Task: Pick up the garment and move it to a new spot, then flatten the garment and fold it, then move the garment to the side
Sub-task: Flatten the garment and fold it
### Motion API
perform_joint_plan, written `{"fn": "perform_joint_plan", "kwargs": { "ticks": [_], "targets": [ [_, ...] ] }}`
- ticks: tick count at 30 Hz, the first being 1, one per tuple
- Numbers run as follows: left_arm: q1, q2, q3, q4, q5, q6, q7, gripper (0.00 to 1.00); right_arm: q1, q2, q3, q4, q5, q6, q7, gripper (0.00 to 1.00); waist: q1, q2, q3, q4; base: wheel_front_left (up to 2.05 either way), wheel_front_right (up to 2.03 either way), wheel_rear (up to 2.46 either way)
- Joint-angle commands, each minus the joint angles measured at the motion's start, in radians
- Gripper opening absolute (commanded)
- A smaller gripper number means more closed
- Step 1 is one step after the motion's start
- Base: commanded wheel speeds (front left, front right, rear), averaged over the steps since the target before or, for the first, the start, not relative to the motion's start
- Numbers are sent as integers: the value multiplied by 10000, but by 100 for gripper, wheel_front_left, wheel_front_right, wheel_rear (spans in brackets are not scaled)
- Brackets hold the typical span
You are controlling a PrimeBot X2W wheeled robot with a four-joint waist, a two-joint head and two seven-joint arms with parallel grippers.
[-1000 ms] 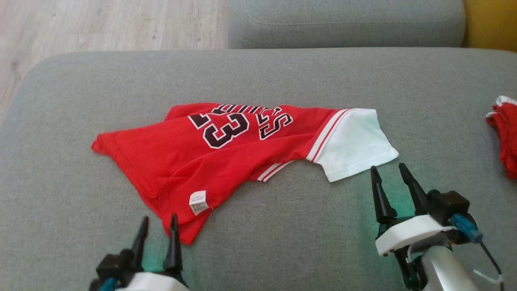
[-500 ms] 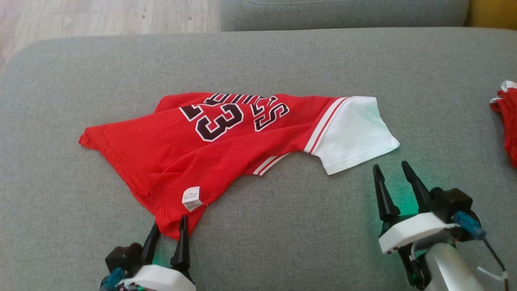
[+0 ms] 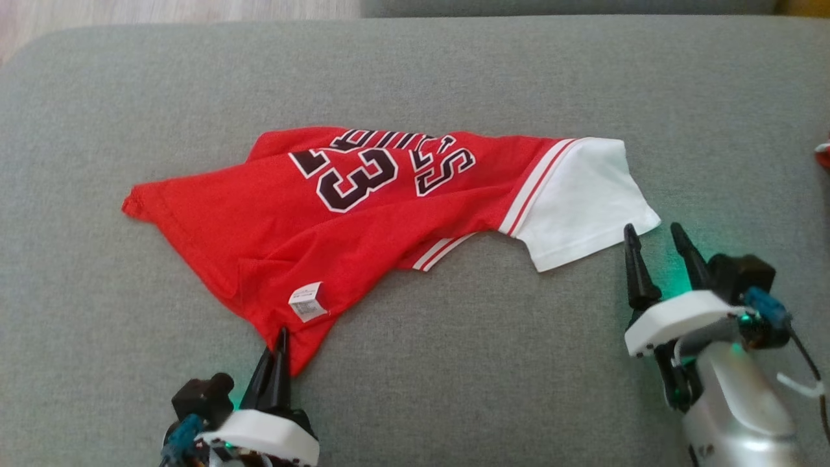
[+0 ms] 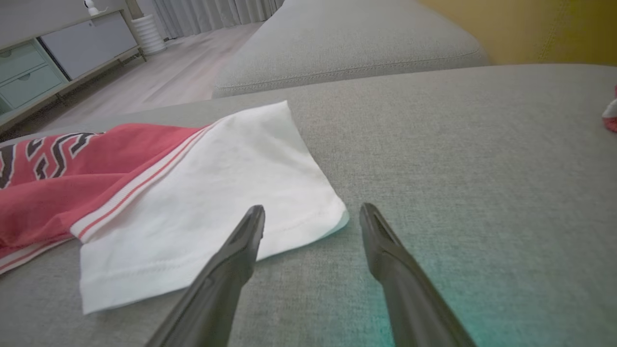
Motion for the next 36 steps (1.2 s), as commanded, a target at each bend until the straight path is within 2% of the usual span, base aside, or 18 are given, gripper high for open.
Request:
{"fn": "perform_joint_plan", "kwargs": {
  "ticks": [1, 8, 15, 17, 20, 24, 30, 33, 36],
  "targets": [
    [-315, 51, 250, -201, 106, -17, -40, 0, -313, -56, 166, -176, -75, 67, -40, 100, -1, 0, 54, 38, 0, 0, 0],
    [-376, 51, 93, -312, 148, -37, -40, 0, -1328, 73, -70, 1590, -416, 67, -40, 100, -1, 0, 266, 200, 0, 0, 0],
    [-421, 51, -17, -389, 131, -49, -40, 0, -1800, 198, 54, 2635, -305, 67, -40, 100, -1, 0, 356, 244, 0, 0, 0],
    [-444, 51, 15, -467, 181, -51, -40, 0, -1879, 221, 158, 2802, -191, 67, -40, 0, -1, 0, 361, 239, 0, 0, 0],
    [-459, 51, 150, -715, 295, -51, -40, 0, -1908, 229, 265, 2671, 111, 67, -40, 0, -1, 0, 305, 224, 0, 0, 0],
    [-398, 51, 470, -1291, 485, -19, -40, 0, -1653, 147, 423, 1767, 636, 67, -40, 0, -1, 0, 89, 197, 0, 0, 0],
    [-469, 51, 1234, -2758, 1000, -12, -40, 0, -1285, -111, 751, -366, 1799, 67, -40, 0, -1, 0, -351, 110, 0, 0, 0],
    [-809, 82, 1736, -3636, 1507, -38, -40, 0, -1327, -240, 895, -1693, 2959, 67, -40, 0, -1, 0, -571, 44, 0, 0, 0],
    [-1315, 452, 2118, -4454, 1913, -58, -40, 0, -1588, -560, 985, -2858, 4026, 67, -40, 0, -1, 0, -783, -56, 0, 0, 0]
  ]
}}
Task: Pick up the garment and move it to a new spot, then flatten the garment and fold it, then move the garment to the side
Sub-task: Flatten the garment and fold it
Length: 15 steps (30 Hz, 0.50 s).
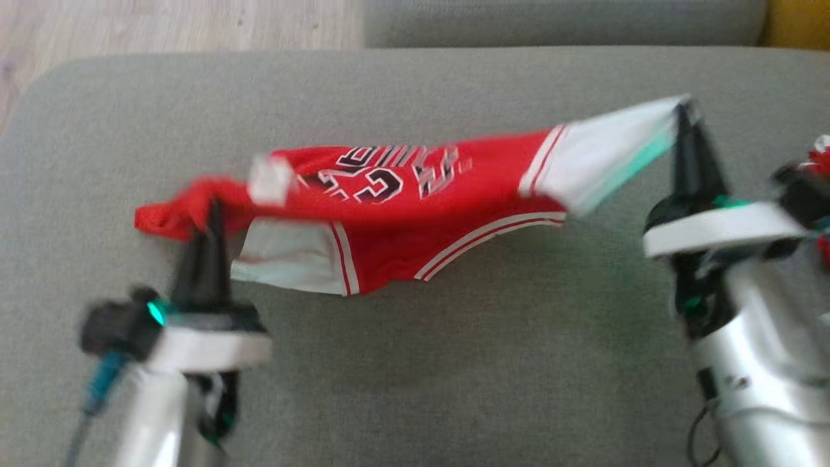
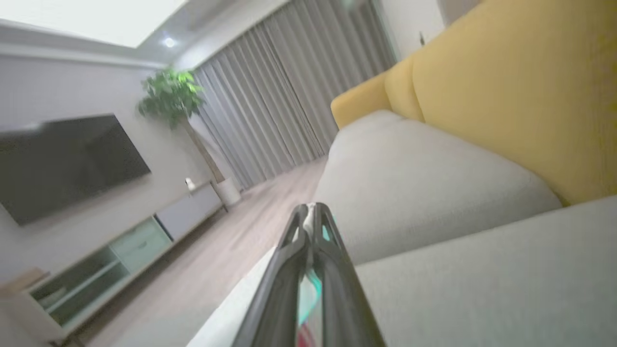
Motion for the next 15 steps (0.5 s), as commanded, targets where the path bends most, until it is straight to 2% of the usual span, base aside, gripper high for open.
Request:
{"fn": "perform_joint_plan", "kwargs": {
  "ticks": [1, 6, 7, 9, 12, 15],
  "targets": [
    [-924, 506, 563, -795, 244, -49, -51, 0, -543, -361, 192, -988, 585, 67, -40, 0, 0, 0, -201, -120, 0, 0, 0],
    [-2089, 1520, 791, -1838, 362, -56, -51, 0, -1465, -1123, 322, -2683, 1791, 67, -20, 0, 0, 0, -518, -275, 0, 0, 0],
    [-2089, 1520, 791, -1838, 362, -56, -51, 0, -1465, -1123, 322, -2683, 1791, 67, -20, 0, 0, 0, -518, -275, 0, 0, 0],
    [-2520, 1931, 834, -2128, 324, -56, -51, 0, -1955, -1374, 350, -3428, 2166, 67, 93, 0, 0, 0, -633, -353, 0, 0, 0],
    [-3159, 2432, 854, -2472, 182, -57, 114, 0, -2633, -1724, 217, -4440, 2427, 67, 492, 0, 0, 0, -709, -454, 0, 0, 0],
    [-3704, 2694, 791, -2807, -44, -58, 640, 0, -3212, -1903, -40, -4957, 2450, 67, 1146, 0, 0, 0, -614, -547, 0, 0, 0]
  ]
}}
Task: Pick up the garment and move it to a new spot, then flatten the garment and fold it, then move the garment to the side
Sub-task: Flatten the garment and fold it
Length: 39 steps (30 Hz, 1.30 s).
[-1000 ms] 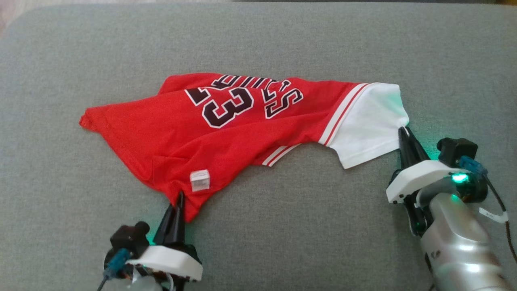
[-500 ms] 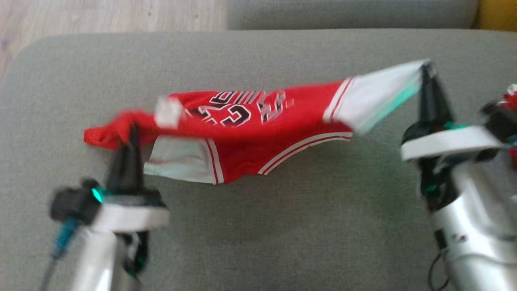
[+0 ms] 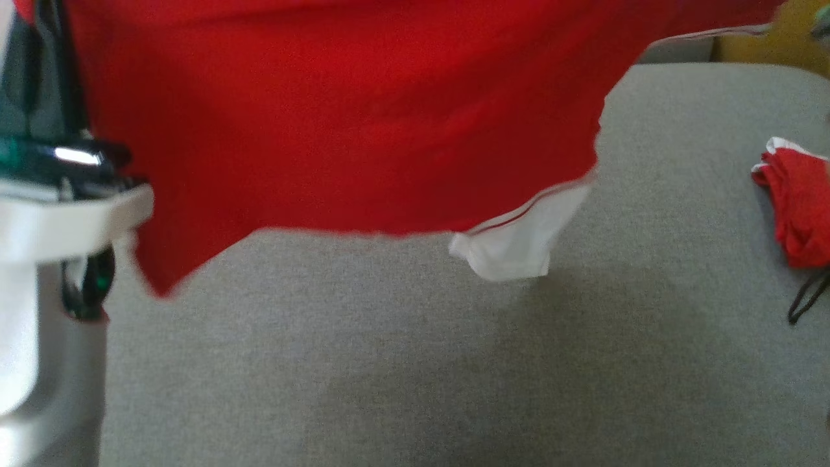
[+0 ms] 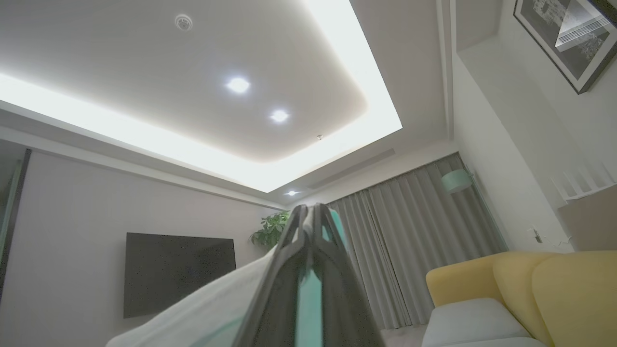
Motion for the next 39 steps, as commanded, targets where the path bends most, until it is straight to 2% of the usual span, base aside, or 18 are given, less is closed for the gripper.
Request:
{"fn": "perform_joint_plan", "kwargs": {
  "ticks": [1, 6, 11, 18, 23, 27, 31, 37, 39],
  "targets": [
    [-668, 447, 307, -340, -122, 19, 206, 0, -351, -57, 11, -265, -41, 67, 254, 0, 2, -1, 119, -58, 0, 0, 0],
    [-1306, 555, -82, 102, -529, 18, 1067, 0, -1140, 122, -97, 247, -441, 67, 1029, 0, 2, -1, 806, -311, 0, 0, 0],
    [-2332, 427, -326, 1064, -334, 119, 1020, 0, -2502, 335, 305, 1496, -1160, 67, 1086, 0, 2, -1, 1872, -597, 0, 0, 0],
    [-5135, 255, -599, 2663, 751, 627, -386, 0, -5762, 636, -196, 3570, -1688, 67, -532, 0, 2, -1, 2895, -753, 0, 0, 0],
    [-5887, -8, -602, 3093, 1002, 761, -653, 0, -6716, 263, -161, 3565, -1368, 67, -1086, 0, 2, -1, 3199, -795, 0, 0, 0],
    [-4847, -239, -352, 2850, 976, 754, -664, 0, -5522, -88, -148, 3039, -643, 67, -1137, 0, 2, -1, 3291, -935, 0, 0, 0],
    [-2832, -686, -161, 3028, 855, 625, -666, 0, -2853, -294, -109, 2343, 149, 67, -1142, 0, 2, -1, 3154, -1131, 0, 0, 0],
    [115, -1609, 208, 3609, 609, 314, -667, 0, 1631, -134, -141, 1451, 1328, 67, -1144, 0, 2, -1, 2879, -1374, 0, 0, 0],
    [491, -1717, 258, 3706, 595, 262, -667, 0, 2246, -126, -42, 1303, 1400, 67, -1144, 0, 2, -1, 2827, -1414, 0, 0, 0]
  ]
}}
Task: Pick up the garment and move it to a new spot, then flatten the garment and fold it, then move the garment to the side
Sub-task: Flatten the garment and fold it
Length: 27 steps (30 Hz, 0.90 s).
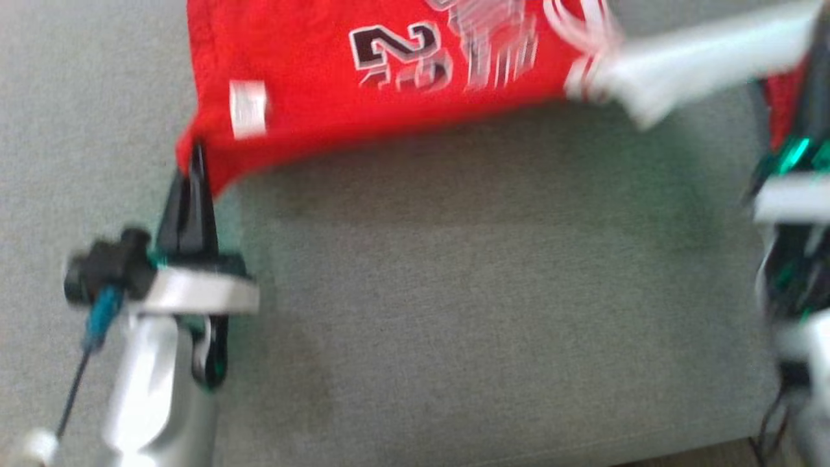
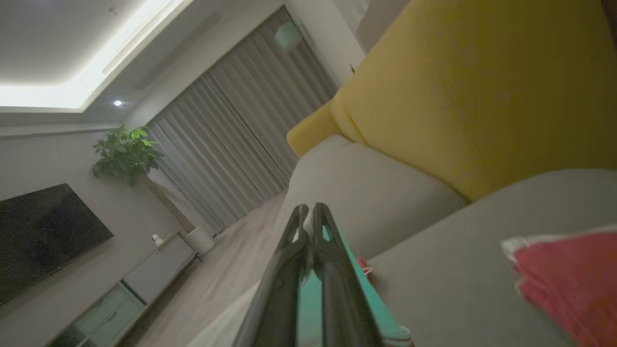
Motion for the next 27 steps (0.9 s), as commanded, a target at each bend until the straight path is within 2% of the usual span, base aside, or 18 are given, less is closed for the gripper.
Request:
{"fn": "perform_joint_plan", "kwargs": {
  "ticks": [1, 9, 14, 21, 27],
  "targets": [
    [-152, 199, 480, -319, -120, -27, -23, 0, -128, -109, 73, -464, 38, 67, -53, 0, 1, 0, -92, -76, 0, 0, 0],
    [2232, -313, 900, -147, -436, -184, -23, 0, 3607, 90, 544, -529, 328, 67, -54, 0, 1, 0, -1196, -133, 0, 0, 0],
    [3326, -327, 419, -30, -961, -204, -24, 0, 5021, 225, 490, -416, 339, 67, -54, 0, 1, 0, -1840, -124, 0, 0, 0],
    [4314, -329, -56, -60, -1253, -209, -24, 0, 5745, 133, 302, -497, 430, 67, -54, 0, 1, 0, -2263, -35, 0, 0, 0],
    [3943, -330, -426, -492, -1206, -214, -24, 0, 5115, 252, 283, -758, 375, 67, -55, 0, 1, 0, -2045, 196, 0, 0, 0]
  ]
}}
